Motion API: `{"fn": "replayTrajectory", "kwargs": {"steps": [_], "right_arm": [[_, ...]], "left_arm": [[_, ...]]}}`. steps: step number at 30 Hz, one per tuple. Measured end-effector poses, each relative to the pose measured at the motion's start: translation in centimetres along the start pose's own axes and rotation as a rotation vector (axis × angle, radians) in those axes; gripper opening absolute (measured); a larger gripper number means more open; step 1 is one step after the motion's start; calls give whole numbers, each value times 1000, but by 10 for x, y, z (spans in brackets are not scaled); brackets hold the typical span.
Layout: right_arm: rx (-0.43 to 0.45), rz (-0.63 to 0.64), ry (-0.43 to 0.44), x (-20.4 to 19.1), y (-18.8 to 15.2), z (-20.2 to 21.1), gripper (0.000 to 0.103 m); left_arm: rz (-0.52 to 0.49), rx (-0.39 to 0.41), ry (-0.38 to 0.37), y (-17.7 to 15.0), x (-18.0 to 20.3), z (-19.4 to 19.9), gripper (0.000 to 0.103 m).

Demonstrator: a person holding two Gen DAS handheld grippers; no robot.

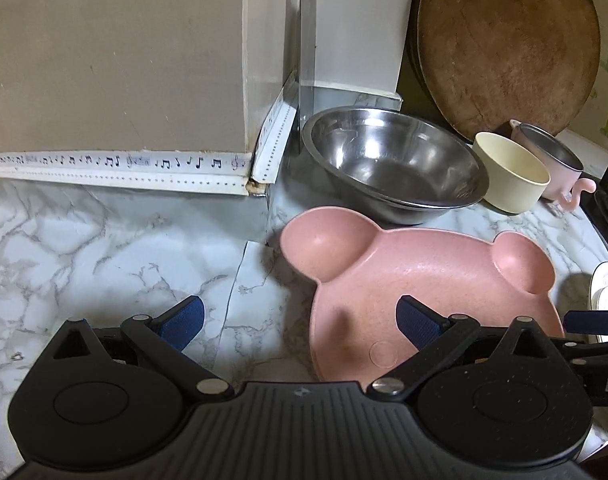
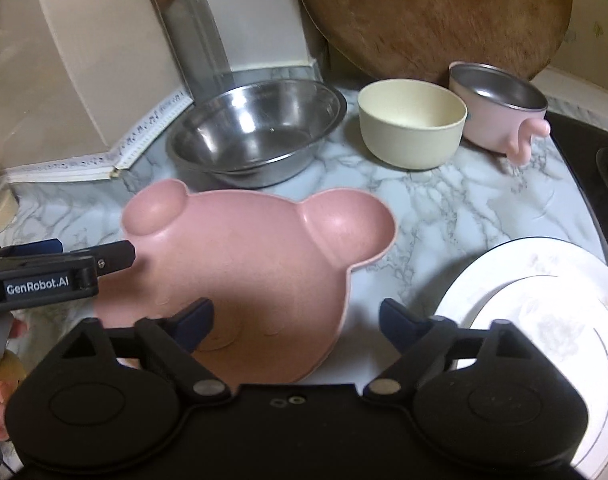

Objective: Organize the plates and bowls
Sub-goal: 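Close both grippers on the pink bear plate rim and lift it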

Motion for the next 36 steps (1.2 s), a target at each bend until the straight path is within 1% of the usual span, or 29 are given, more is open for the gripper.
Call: {"fn": "replayTrajectory", "kwargs": {"steps": [4, 6, 7, 8, 9, 10, 11, 12, 13, 14, 15, 17, 19, 21, 22, 23, 25, 29, 36], "right_arm": [[-21, -18, -10, 4, 0, -10, 81], [-32, -30, -18, 6, 1, -14, 74], [-33, -33, -22, 8, 2, -16, 74], [-34, -37, -24, 9, 2, -16, 70], [-34, -40, -26, 10, 2, -17, 67], [-30, -41, -25, 11, 3, -18, 66], [-30, -41, -28, 11, 3, -18, 62], [-29, -44, -29, 12, 4, -19, 57], [-30, -48, -30, 13, 4, -20, 55], [-32, -55, -27, 14, 4, -20, 51], [-33, -63, -22, 15, 5, -21, 46], [-29, -80, -23, 19, 6, -22, 41], [-21, -87, -25, 21, 8, -23, 36], [-21, -97, -17, 23, 9, -24, 27], [-19, -103, -11, 23, 9, -24, 26], [-19, -103, -5, 23, 10, -24, 23], [-15, -93, 2, 20, 11, -24, 17], [-12, -96, -2, 21, 11, -22, 16], [28, -79, 8, 24, 14, -7, 15]], "left_arm": [[-8, -6, -13, 1, 1, -8, 102], [-4, -11, -19, 1, 2, -11, 102], [-2, -13, -24, 1, 2, -12, 98], [-1, -19, -31, 1, 3, -14, 93], [0, -25, -34, 1, 3, -15, 91], [5, -32, -39, 0, 3, -16, 85], [12, -39, -46, -1, 4, -17, 74], [21, -48, -50, -2, 3, -18, 68], [32, -57, -52, -2, 2, -20, 62], [42, -62, -53, -3, 1, -21, 56], [45, -61, -59, -2, 0, -21, 52], [44, -65, -62, -3, 0, -22, 37], [40, -74, -60, -4, 1, -22, 31], [38, -75, -64, -4, 3, -21, 26], [37, -75, -67, -4, 5, -21, 21], [36, -76, -68, -4, 6, -21, 18], [28, -76, -52, -3, 8, -20, 18], [25, -64, -53, -2, 9, -16, 16], [16, -44, -40, 1, 12, 2, 15]]}}
Point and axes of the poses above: each gripper's, at about its wrist camera, not at the fingertips, and z roughly against the way its jaws point, x to its right, y to its top, the point moved 9 cm from there along -z, roughly the way its jaws point, and after that the axes turned 8 degrees about -y, right-handed, at the moved point
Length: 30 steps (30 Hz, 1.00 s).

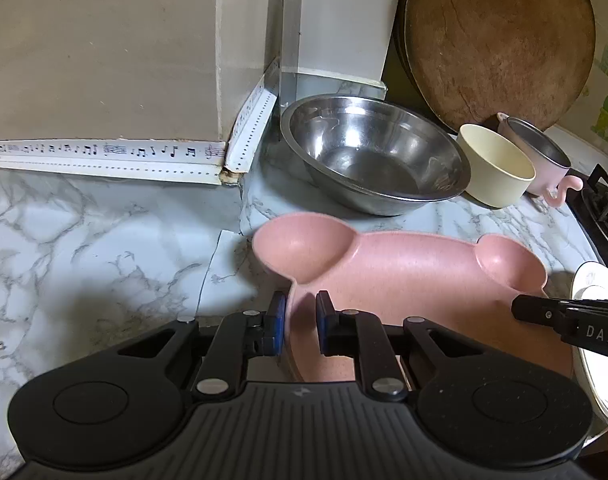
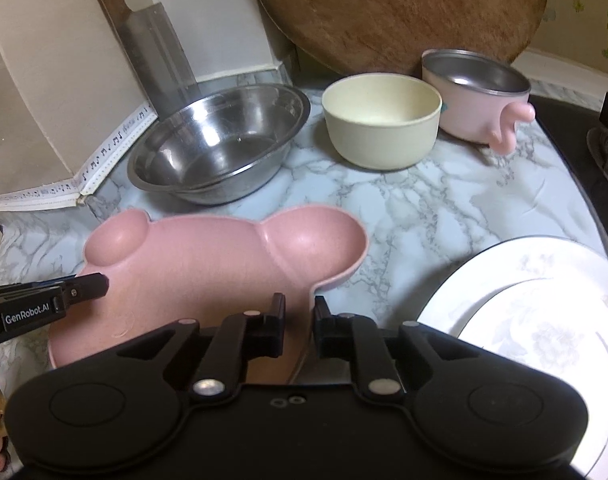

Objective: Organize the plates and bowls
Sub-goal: 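Close both grippers on the pink bear plate rim and lift it, then carry the pink bear plate over the stacked white plates with both grippers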

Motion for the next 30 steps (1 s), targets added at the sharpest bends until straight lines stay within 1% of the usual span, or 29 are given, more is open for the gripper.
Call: {"fn": "replayTrajectory", "kwargs": {"steps": [7, 14, 17, 22, 30], "right_arm": [[15, 23, 35, 1, 2, 27, 13], [41, 44, 73, 18, 6, 66, 13], [57, 46, 77, 32, 7, 82, 13], [84, 22, 73, 67, 9, 105, 13], [104, 9, 52, 126, 5, 131, 13]], "left_arm": [[9, 9, -17, 1, 7, 24, 15], [-14, 38, -53, 7, 37, 54, 15], [-42, 51, -70, 10, 58, 64, 15], [-82, 75, -105, 14, 98, 73, 15], [-145, 61, -149, 6, 161, 70, 15]]}}
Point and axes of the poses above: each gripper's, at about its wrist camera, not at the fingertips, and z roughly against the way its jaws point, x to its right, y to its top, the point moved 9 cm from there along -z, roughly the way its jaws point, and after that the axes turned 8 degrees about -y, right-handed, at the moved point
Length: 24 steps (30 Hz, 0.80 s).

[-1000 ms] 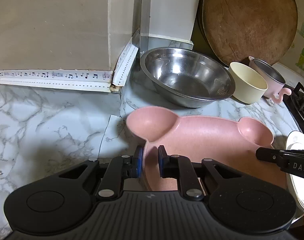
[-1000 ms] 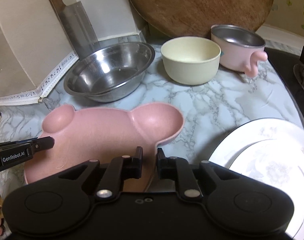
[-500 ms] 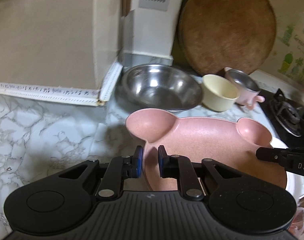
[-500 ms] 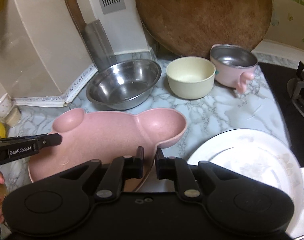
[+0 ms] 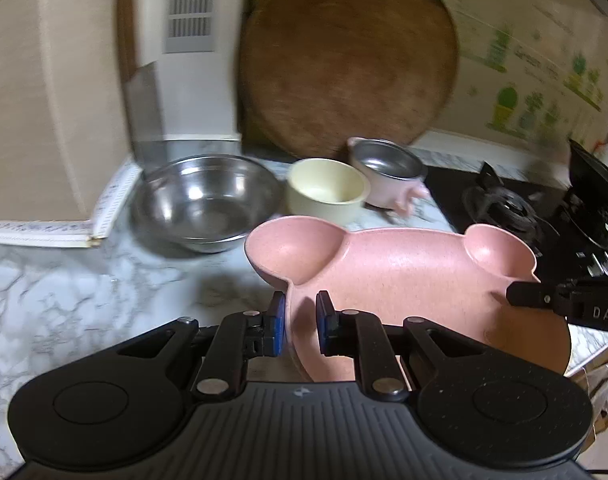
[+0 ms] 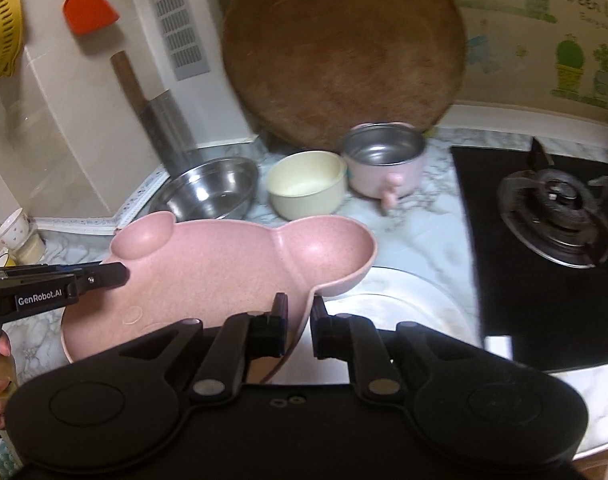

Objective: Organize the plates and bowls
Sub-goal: 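Carry the pink bear plate over the stacked white plates with both grippers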

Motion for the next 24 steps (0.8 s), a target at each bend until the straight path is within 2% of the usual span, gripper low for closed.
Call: {"fn": "replayTrajectory", "kwargs": {"steps": [10, 24], "right_arm": [[-16, -16, -31, 66, -14, 3, 13], [-67, 14, -19, 96, -30, -32, 13]], "left_arm": [[-32, -39, 7, -14, 55, -36, 15], [-25, -82, 67, -29, 65, -73, 15]]}}
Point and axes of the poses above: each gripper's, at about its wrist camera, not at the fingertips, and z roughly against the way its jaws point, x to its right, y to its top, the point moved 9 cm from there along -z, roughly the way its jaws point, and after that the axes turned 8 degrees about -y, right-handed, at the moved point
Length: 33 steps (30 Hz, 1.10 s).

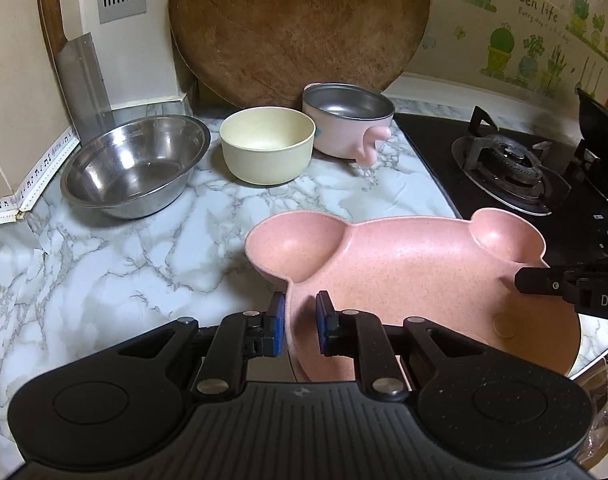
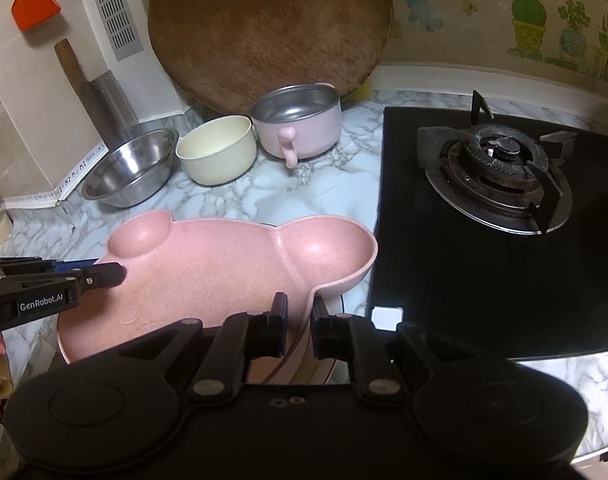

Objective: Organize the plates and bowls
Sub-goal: 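Carry the pink bear plate over the stacked white plates with both grippers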

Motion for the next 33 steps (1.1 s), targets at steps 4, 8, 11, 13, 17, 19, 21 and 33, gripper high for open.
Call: {"fn": "replayTrajectory", "kwargs": {"steps": [4, 8, 11, 13, 17, 19, 21, 33], "right_arm": [[-8, 5, 8, 1, 0, -8, 13], [-11, 25, 4, 2, 0, -15, 13], [-20, 50, -10, 1, -3, -20, 13], [-24, 47, -10, 1, -4, -23, 13], [-25, 52, -13, 2, -5, -27, 14], [-20, 65, -21, 1, -4, -26, 14], [-24, 77, -31, 0, -3, -26, 14], [-28, 59, -55, 13, 3, -9, 16]], "left_arm": [[6, -5, 10, 0, -1, -6, 15], [0, -12, 18, -2, 0, -11, 15], [-7, -15, 26, -4, 0, -14, 15], [-9, -17, 25, -5, 1, -16, 15], [-22, -14, 32, -6, 2, -17, 15], [-26, -14, 33, -6, 2, -18, 15], [-27, -14, 32, -6, 2, -19, 15], [-8, -41, 10, -9, 0, -21, 15]]}}
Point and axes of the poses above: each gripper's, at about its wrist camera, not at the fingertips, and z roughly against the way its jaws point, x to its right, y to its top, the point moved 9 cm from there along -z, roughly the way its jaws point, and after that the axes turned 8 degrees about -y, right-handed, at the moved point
